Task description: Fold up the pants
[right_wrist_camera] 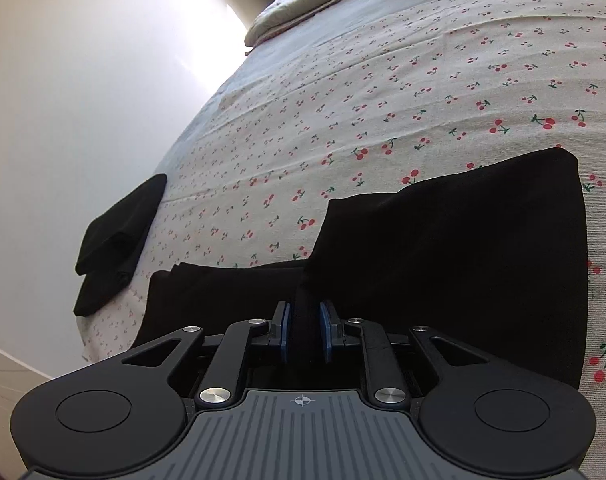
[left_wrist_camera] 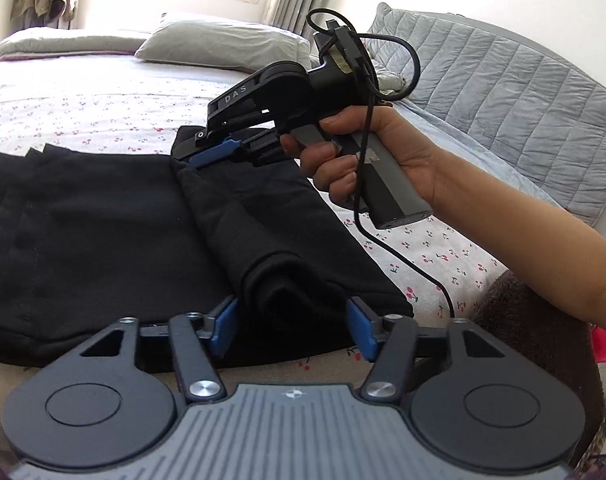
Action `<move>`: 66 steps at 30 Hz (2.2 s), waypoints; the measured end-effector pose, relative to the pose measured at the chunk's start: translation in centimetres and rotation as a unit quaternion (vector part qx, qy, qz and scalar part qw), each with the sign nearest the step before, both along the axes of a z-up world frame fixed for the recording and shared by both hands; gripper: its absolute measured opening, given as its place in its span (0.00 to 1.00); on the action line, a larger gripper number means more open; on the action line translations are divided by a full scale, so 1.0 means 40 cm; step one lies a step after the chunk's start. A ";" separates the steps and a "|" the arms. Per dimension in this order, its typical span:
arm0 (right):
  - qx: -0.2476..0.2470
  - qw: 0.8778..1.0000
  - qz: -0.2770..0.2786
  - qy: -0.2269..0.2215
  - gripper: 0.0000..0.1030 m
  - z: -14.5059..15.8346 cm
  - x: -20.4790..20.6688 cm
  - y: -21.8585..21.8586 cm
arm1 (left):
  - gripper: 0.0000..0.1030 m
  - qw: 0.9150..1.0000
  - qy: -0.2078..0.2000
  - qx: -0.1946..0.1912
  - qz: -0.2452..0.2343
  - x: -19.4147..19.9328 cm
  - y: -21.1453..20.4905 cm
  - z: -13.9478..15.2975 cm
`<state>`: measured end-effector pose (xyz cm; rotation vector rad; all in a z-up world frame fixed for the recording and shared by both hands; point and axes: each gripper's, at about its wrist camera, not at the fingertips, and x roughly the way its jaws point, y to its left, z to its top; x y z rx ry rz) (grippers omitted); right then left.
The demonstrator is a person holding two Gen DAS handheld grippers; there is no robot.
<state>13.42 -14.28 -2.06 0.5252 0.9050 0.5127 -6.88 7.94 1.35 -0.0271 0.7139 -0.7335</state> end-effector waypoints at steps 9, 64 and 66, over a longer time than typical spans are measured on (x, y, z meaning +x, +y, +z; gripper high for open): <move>-0.033 0.999 -0.006 -0.029 0.70 0.060 -0.085 -0.061 | 0.88 0.999 0.003 -0.028 0.022 0.110 0.042 0.054; -0.078 0.996 0.027 -0.042 0.79 -0.024 -0.224 -0.030 | 0.40 0.971 0.102 0.008 0.217 0.414 0.401 0.043; -0.067 0.997 0.029 -0.039 0.80 -0.028 -0.218 -0.026 | 0.72 0.971 0.118 -0.012 0.206 0.416 0.414 0.032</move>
